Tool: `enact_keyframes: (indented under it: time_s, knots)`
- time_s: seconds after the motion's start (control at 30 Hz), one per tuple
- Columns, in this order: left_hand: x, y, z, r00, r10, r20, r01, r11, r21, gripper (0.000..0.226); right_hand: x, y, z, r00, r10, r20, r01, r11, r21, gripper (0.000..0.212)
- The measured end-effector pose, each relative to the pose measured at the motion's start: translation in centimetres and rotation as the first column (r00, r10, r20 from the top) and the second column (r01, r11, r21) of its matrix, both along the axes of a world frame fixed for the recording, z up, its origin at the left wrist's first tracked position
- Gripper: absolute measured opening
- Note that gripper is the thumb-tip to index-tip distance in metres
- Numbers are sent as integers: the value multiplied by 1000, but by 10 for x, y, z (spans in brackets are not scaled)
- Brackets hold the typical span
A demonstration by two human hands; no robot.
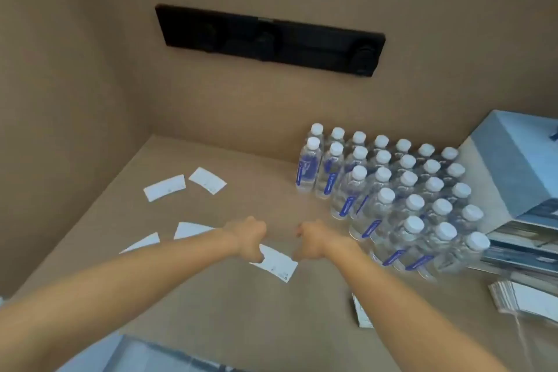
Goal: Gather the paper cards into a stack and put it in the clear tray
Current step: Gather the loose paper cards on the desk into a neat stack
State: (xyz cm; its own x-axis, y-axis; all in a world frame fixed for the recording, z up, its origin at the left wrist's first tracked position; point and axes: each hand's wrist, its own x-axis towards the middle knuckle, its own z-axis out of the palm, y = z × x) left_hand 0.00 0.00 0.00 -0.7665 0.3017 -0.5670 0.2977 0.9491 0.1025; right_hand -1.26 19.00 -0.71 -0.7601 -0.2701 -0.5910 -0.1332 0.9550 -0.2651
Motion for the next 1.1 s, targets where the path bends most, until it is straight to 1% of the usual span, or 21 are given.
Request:
enact_keyframes:
  time_s: [0.07, 0.13, 0.2, 0.27, 0.37, 0.43, 0.47, 0.57, 0.63, 0.7, 0.73, 0.87, 0.97, 1.1]
  knots:
    - [6, 2, -15, 1000, 14, -19, -14, 1000, 7, 48, 6, -2, -20, 999, -37, -14, 37, 999, -1, 59]
    - [16, 2, -37, 999, 21, -41, -19, 999, 28, 49, 17, -5, -45, 998, -50, -46, 50, 999, 4, 55]
    - [17, 0, -56, 998, 35, -48, -32, 997, 66, 57, 25, -9, -64, 995, -69, -71, 70, 998, 8, 54]
    - [15, -3, -72, 995, 83, -62, -76, 991, 107, 65, 30, -11, -79, 991, -97, -91, 98, 995, 5, 56]
    - [10, -10, -99, 984, 178, -12, -173, 968, 180, 75, 40, -13, -101, 987, -117, -106, 118, 993, 7, 52]
    - [6, -14, -112, 980, 194, 39, -198, 951, 236, 80, 45, -13, -110, 981, -127, -144, 129, 992, 5, 51]
    - [4, -17, -117, 984, 174, 46, -180, 952, 247, 78, 47, -13, -114, 979, -125, -161, 128, 992, 10, 50]
    - [2, -24, -128, 996, 84, -7, -79, 961, 267, 66, 49, -10, -123, 975, -123, -183, 125, 992, 0, 45]
    - [3, -27, -127, 997, 66, -30, -56, 965, 257, 57, 50, -9, -126, 976, -124, -182, 123, 992, -14, 41]
    - [3, -27, -122, 999, 41, -34, -32, 975, 219, 46, 52, -11, -126, 976, -130, -174, 129, 992, -15, 39]
    - [2, -27, -119, 999, 18, -41, -10, 983, 185, 44, 52, -13, -126, 977, -124, -175, 126, 992, -4, 39]
    - [0, -39, -108, 996, -51, -74, 58, 995, 87, 48, 48, -32, -119, 978, -111, -179, 117, 993, 25, 44]
    - [-4, -63, -100, 994, -62, -88, 70, 993, 92, 48, 42, -51, -111, 978, -99, -185, 103, 995, 14, 47]
    - [-15, -103, -88, 992, -45, -116, 58, 991, 116, 48, 30, -85, -97, 973, -69, -219, 70, 998, -4, 43]
